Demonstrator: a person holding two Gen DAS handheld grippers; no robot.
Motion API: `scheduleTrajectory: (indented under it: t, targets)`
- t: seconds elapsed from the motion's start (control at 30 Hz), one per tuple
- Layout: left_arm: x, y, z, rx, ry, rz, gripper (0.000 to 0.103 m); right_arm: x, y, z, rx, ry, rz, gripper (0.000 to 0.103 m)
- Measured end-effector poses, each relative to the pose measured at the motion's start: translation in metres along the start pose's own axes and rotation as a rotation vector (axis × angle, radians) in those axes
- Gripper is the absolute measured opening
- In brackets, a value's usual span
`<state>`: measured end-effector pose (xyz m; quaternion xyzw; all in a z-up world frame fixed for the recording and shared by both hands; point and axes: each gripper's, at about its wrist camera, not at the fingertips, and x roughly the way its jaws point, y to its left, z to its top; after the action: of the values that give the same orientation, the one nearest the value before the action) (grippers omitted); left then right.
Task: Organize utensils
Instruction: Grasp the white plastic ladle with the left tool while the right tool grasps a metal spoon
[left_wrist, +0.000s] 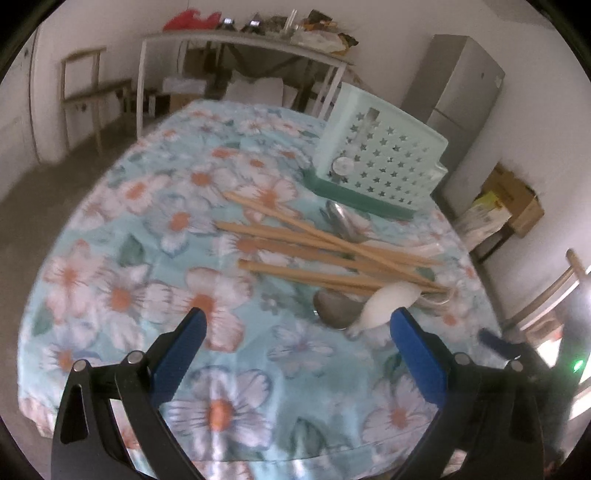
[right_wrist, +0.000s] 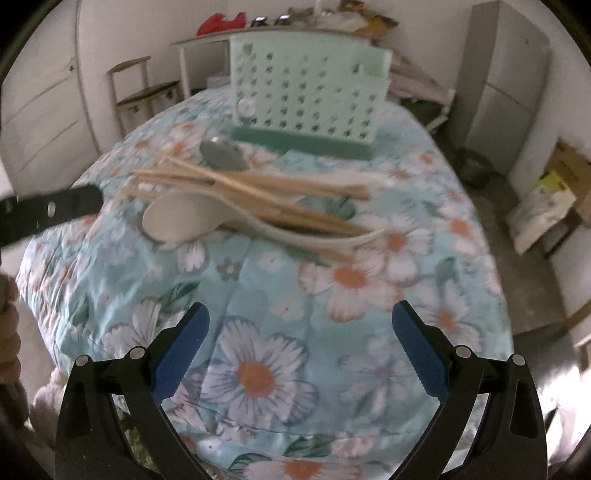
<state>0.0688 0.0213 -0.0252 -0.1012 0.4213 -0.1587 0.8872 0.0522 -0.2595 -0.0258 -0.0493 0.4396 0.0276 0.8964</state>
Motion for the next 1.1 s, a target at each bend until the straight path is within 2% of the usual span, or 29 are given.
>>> scheduleTrajectory:
  t: [0.1, 0.17, 0.3, 0.4, 0.47, 0.5, 0.57, 0.6, 0.67, 0.8, 0.97, 1.1]
  targets:
    - [0.007, -0.005, 0.003, 0.007, 0.01, -0.04, 0.097, 0.011, 0.003, -0.003, -0.033, 0.008, 0.01, 0.095]
    - [0.009, -0.014, 0.003, 0.067, 0.012, -0.048, 0.097, 0.015, 0.002, -0.006, -0.034, 0.011, 0.03, 0.095]
    - [0.015, -0.043, -0.004, 0.258, 0.008, -0.023, 0.097, 0.016, -0.004, -0.008, -0.013, 0.01, 0.07, 0.095]
    - [0.019, -0.06, -0.012, 0.384, 0.004, -0.012, 0.081, 0.017, -0.007, -0.007, 0.0, 0.014, 0.085, 0.095]
    - [0.023, -0.066, -0.015, 0.433, 0.009, 0.004, 0.062, 0.016, -0.008, -0.009, 0.0, 0.011, 0.088, 0.095]
    - [0.027, -0.069, -0.017, 0.452, 0.017, 0.017, 0.058, 0.017, -0.008, -0.009, 0.0, 0.009, 0.09, 0.095]
    - [0.035, -0.069, -0.019, 0.478, 0.031, 0.045, 0.04, 0.017, -0.009, -0.009, 0.002, 0.006, 0.095, 0.095]
    - [0.038, -0.069, -0.019, 0.488, 0.036, 0.061, 0.036, 0.017, -0.01, -0.009, 0.002, 0.006, 0.098, 0.095]
    - [0.044, -0.067, -0.018, 0.492, 0.045, 0.072, 0.022, 0.017, -0.01, -0.009, 0.004, -0.001, 0.11, 0.095]
    - [0.048, -0.064, -0.015, 0.476, 0.055, 0.071, 0.006, 0.017, -0.01, -0.01, 0.001, -0.006, 0.11, 0.095]
    - [0.043, -0.061, -0.011, 0.423, 0.066, 0.028, 0.004, 0.017, -0.01, -0.009, 0.004, -0.013, 0.11, 0.095]
    - [0.032, -0.055, -0.004, 0.349, 0.093, -0.038, 0.004, 0.016, -0.009, -0.011, 0.002, -0.025, 0.106, 0.095]
